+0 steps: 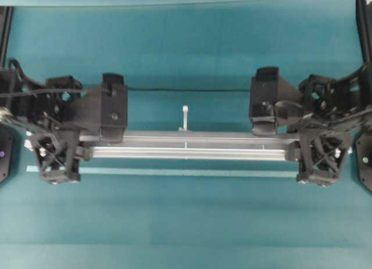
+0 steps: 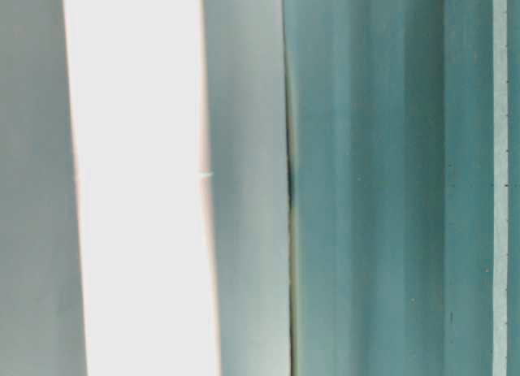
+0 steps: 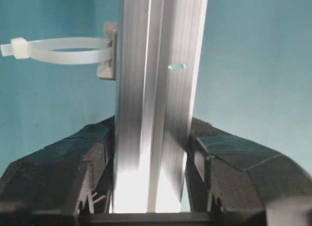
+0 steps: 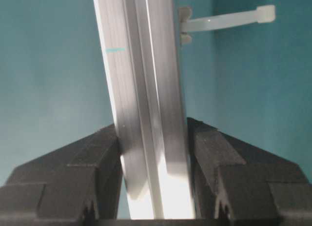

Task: Lift the large metal rail with both hands.
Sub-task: 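Lower the held rail with both grippers back onto the table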

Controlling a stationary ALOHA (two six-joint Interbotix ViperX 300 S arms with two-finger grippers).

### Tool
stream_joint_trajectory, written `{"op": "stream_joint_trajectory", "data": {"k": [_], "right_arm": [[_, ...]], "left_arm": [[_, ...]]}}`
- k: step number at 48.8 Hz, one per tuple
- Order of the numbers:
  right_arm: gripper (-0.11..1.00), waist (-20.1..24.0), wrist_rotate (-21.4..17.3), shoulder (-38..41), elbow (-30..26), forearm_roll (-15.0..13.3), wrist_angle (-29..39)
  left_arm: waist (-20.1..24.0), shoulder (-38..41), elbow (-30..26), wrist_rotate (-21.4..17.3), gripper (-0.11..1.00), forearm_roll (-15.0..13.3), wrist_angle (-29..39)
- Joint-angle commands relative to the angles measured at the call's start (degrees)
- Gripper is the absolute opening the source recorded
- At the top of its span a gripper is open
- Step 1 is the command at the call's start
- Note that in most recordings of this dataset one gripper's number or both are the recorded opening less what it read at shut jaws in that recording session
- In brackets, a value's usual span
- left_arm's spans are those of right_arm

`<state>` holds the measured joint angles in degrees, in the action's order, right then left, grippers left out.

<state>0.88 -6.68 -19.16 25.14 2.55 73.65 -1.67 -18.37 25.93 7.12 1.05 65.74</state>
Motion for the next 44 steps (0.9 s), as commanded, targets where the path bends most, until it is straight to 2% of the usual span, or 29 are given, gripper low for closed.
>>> {"op": "stream_joint_trajectory", "data": {"k": [1,10,16,28,44], "right_arm": [[0.39,-0.5,0.5,-0.5,4.1,-2.3,-3.9],[0.39,-1.3,0.5,-0.4,11.8,-2.8,-16.3],[0.39,-1.3,0.3,0.5,15.3,-2.8,-22.0],[0.39,-1.1,0.3,5.6,17.4,-2.8,-25.6],[0.39,-0.5,0.5,12.1,18.1,-2.8,-32.7]], "left_arm": [[1.1,-1.2,2.3,-0.1,0.36,0.2,-4.0],[2.2,-0.4,7.6,-0.4,0.36,0.2,-9.6],[2.3,0.7,11.8,-0.4,0.36,0.2,-14.0],[2.3,3.3,18.2,0.1,0.36,0.2,-25.0],[2.3,6.8,21.0,0.2,0.36,0.2,-30.8]]}}
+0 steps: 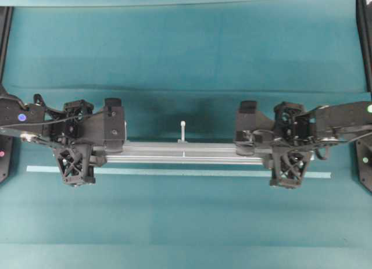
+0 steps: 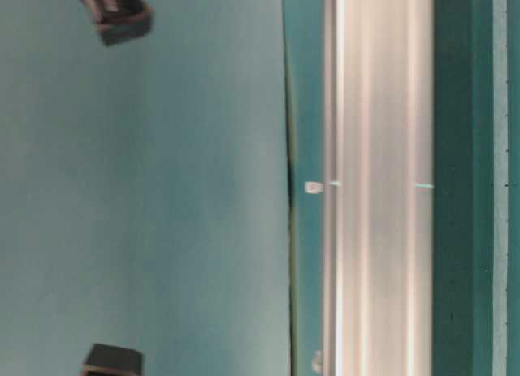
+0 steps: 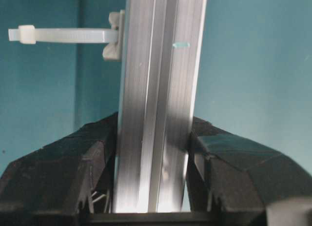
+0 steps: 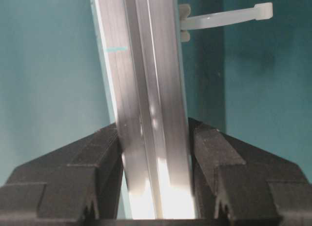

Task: Lift the large metal rail with both hands.

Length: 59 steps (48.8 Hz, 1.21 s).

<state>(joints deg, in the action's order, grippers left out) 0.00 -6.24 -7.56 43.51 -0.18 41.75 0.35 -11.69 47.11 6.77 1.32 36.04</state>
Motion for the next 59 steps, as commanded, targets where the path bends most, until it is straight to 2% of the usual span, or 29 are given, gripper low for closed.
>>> {"op": "stream_joint_trajectory", "data": {"k": [1,18,59], "right_arm": [[0.39,0.4,0.1,0.5,-0.3,-0.1,-1.0],[0.39,0.7,-0.3,1.9,0.7,-0.1,-1.8],[0.39,1.4,-0.6,4.1,1.5,0.5,-4.5]], "left_arm": [[0.4,0.4,-0.1,0.7,0.36,-0.1,-1.5],[0.0,4.7,0.2,1.0,0.36,-0.1,-5.9],[-1.7,4.7,1.0,1.0,0.36,-0.1,-6.5]]}}
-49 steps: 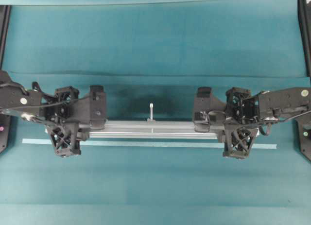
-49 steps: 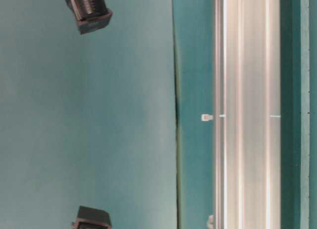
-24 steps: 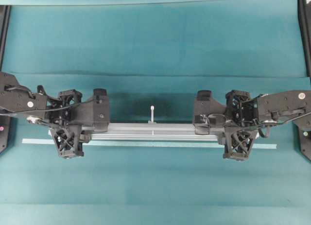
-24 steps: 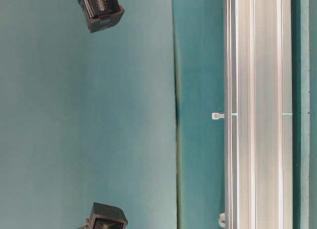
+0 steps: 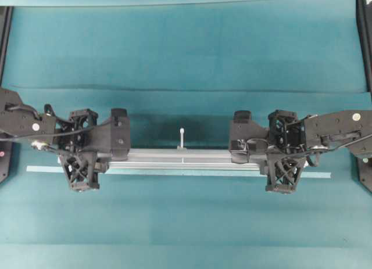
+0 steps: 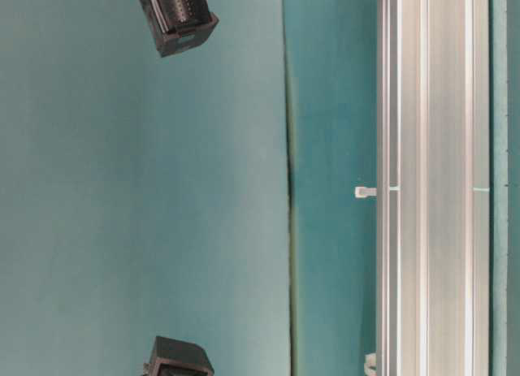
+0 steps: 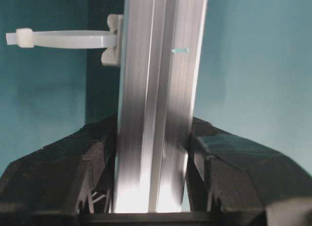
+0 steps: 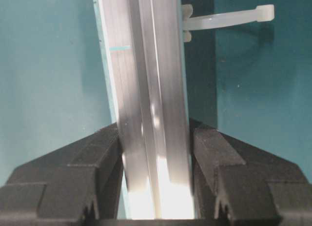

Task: Lift the large metal rail with both hands.

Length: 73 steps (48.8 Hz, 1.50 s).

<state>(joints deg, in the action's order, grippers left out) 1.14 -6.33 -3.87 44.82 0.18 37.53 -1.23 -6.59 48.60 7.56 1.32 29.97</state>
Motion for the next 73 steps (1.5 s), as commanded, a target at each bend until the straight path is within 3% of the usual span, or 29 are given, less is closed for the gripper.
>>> {"op": "stream_joint_trajectory", "data": {"k": [1,43,73], "right_arm": [[0.39,0.3,-0.5,0.5,0.3,0.2,-0.4],[0.39,0.3,-2.5,0.4,1.6,0.5,-2.2],[0.39,0.4,-2.7,0.3,1.8,1.2,-5.5]], "left_arm": [[-0.1,-0.4,-0.5,0.2,0.36,-0.1,-0.6],[2.1,1.3,-0.4,-0.8,0.36,-0.1,-6.6],[1.8,1.8,-0.7,-1.0,0.36,-0.1,-6.2]]}}
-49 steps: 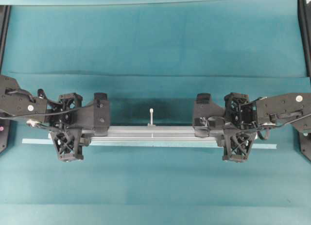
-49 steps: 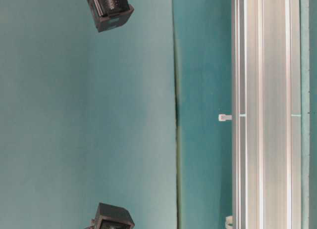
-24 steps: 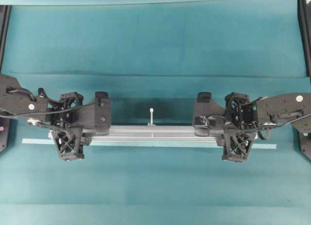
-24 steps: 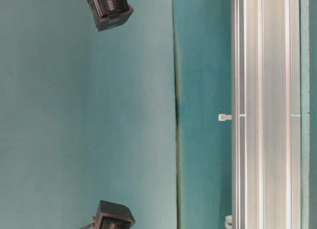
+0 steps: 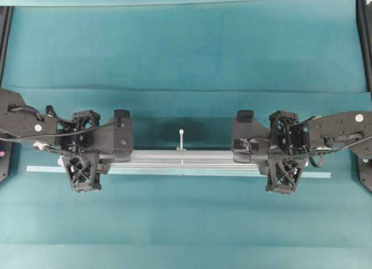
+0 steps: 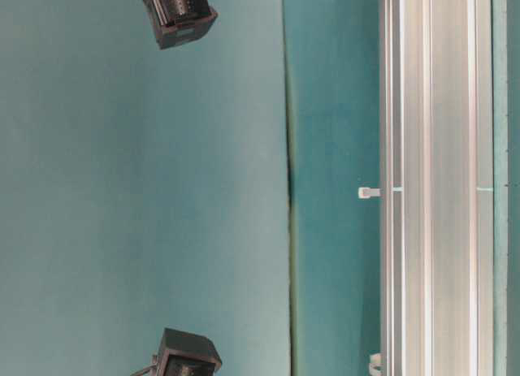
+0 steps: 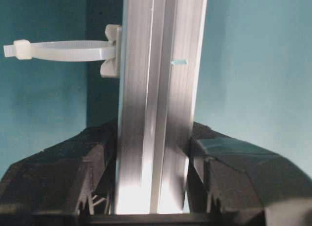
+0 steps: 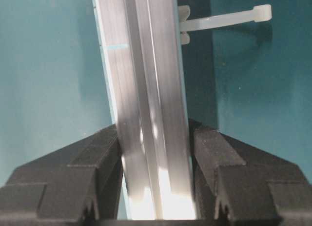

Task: Lift the large metal rail with both hands.

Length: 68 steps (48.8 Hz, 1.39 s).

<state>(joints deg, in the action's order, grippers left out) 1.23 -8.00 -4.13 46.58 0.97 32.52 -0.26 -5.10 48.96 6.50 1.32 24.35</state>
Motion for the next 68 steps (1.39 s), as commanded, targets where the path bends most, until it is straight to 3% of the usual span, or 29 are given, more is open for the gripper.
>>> {"op": "stream_joint_trajectory", "data": {"k": [1,21,29,33,68], "right_arm": [[0.39,0.3,-1.1,0.5,0.1,0.4,-0.5],[0.42,0.3,-1.1,0.5,0.1,1.8,-0.4],[0.83,0.3,-1.1,0.7,-0.2,1.8,1.3],[0.95,0.3,-1.1,0.8,-0.2,1.9,1.5],[0.93,0.2,-1.5,0.4,-0.4,1.9,4.5]], "left_arm": [[0.9,0.3,-1.1,0.1,0.36,-0.1,-0.4],[1.1,0.2,-1.0,0.2,0.36,-0.1,-0.4],[1.1,0.1,-0.7,0.3,0.36,-0.1,-0.1],[1.2,0.0,-0.6,0.2,0.36,-0.1,0.6],[-0.5,0.0,-0.4,-0.5,0.36,-0.1,0.1]]}}
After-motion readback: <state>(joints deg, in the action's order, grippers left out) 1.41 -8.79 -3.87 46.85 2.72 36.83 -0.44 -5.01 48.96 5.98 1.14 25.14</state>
